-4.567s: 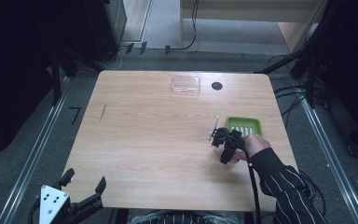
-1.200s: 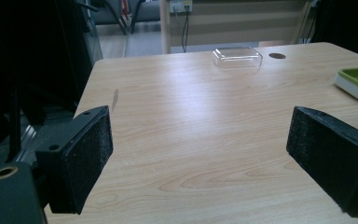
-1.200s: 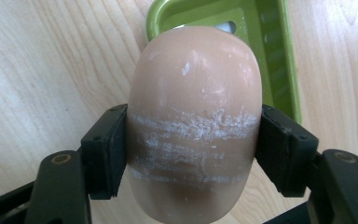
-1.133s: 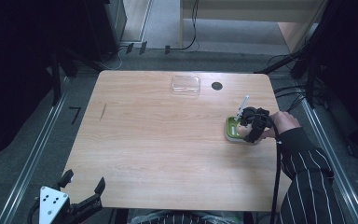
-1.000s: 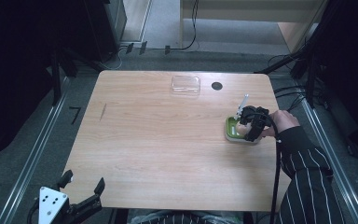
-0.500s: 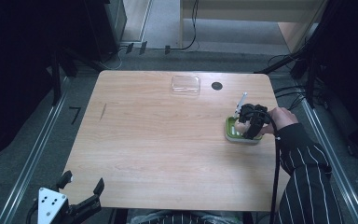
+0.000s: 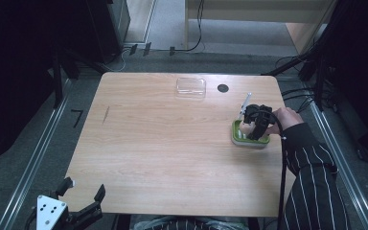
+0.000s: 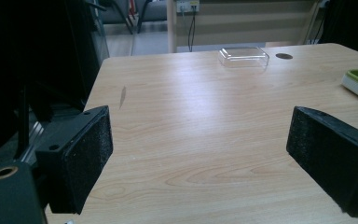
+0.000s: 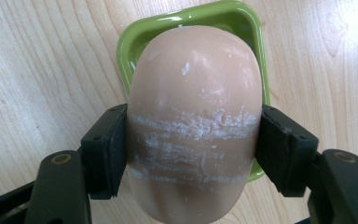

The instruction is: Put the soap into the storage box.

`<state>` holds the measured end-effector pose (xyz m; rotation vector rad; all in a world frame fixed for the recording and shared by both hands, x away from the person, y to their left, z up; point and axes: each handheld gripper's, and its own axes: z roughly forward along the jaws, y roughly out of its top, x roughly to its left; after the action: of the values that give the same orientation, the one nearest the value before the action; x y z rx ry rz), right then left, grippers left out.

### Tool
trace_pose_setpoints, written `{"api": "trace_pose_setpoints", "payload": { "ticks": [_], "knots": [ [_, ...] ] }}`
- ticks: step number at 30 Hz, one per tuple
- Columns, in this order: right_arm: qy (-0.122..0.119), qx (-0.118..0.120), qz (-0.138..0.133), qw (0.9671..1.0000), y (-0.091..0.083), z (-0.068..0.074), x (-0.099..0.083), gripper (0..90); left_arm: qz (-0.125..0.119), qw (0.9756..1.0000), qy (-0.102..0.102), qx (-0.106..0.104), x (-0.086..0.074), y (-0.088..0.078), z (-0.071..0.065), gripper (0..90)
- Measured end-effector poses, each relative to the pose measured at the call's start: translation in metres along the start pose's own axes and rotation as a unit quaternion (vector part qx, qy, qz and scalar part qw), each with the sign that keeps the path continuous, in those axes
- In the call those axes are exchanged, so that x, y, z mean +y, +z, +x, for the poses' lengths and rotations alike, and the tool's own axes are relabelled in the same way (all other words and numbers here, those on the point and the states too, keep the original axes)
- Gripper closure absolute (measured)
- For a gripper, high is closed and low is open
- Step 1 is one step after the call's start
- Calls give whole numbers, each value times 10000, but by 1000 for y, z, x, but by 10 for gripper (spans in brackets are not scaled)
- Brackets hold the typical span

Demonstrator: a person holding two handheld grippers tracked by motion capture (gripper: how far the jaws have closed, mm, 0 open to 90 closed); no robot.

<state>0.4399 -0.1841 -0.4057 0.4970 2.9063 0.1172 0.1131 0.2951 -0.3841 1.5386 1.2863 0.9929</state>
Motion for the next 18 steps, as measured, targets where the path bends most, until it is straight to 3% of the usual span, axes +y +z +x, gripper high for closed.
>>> {"api": "trace_pose_setpoints", "payload": {
  "ticks": [18],
  "knots": [
    [-97, 111, 97, 9998, 18, -9, 2, 330, -12, 9999, -50, 123, -3, -7, 2, 72]
  ]
}}
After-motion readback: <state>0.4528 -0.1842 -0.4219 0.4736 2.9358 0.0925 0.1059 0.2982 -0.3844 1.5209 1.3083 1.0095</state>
